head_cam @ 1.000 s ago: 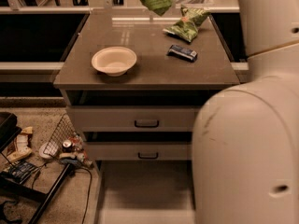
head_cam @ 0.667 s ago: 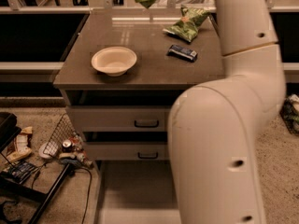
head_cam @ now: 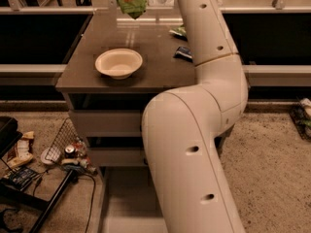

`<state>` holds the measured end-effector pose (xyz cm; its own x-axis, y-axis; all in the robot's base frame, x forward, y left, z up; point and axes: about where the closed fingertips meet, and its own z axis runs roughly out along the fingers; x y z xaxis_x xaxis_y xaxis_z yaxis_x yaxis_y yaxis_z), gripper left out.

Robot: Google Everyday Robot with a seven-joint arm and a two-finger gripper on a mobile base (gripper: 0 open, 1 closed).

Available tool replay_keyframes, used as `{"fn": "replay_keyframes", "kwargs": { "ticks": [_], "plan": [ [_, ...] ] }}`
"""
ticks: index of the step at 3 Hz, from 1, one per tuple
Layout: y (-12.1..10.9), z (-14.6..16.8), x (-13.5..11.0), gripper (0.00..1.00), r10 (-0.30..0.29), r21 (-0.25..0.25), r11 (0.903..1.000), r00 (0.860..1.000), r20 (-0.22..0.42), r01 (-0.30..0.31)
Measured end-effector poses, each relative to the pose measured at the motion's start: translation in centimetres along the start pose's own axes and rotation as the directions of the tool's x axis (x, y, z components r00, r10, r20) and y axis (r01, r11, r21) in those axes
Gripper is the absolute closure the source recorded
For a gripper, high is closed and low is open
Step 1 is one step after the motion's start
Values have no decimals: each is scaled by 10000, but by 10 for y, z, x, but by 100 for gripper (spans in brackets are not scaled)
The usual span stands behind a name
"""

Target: Pick green rice chip bag from bottom drawer and place on counter

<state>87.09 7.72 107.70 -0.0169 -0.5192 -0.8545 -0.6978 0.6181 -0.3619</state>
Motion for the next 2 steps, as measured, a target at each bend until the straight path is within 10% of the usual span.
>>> {"fn": "replay_keyframes", "kwargs": {
  "ticks": [2],
  "plan": [
    [12, 32, 15, 58, 44, -102, 9999, 9995, -304, -47]
  ]
}}
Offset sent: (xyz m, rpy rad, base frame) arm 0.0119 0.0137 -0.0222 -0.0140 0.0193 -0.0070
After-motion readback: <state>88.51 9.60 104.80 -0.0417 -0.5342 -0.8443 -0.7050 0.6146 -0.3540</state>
